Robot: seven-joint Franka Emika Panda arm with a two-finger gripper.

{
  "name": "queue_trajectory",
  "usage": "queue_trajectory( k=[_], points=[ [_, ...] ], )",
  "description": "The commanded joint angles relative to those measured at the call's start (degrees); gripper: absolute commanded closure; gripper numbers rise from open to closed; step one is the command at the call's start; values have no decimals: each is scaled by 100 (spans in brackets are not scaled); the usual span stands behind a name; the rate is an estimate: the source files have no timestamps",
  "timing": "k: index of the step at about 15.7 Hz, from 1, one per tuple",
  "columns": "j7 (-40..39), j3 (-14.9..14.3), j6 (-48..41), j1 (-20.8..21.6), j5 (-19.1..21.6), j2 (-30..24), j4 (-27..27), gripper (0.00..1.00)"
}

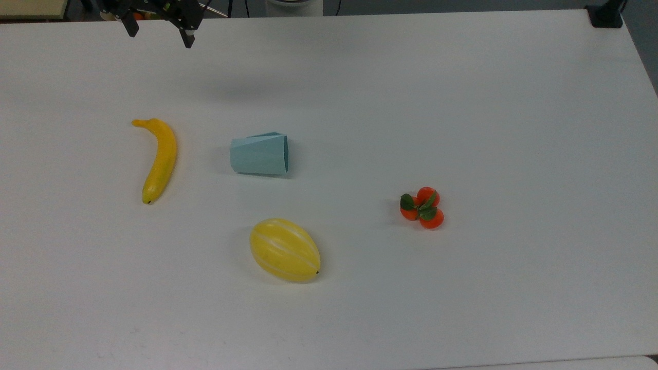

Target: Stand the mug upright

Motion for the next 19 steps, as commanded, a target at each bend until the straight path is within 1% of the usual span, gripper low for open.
queue_trajectory(
  k=[1, 10, 12, 17, 19],
  points=[
    [-28, -15, 16, 68, 10, 53, 103, 0],
    [-28, -6, -1, 112, 54, 167, 95, 0],
    [-37, -6, 8, 235, 1, 237, 86, 0],
    [-116, -15, 25, 262, -78, 281, 95, 0],
    [-98, -6, 34, 436, -130, 447, 103, 0]
  ],
)
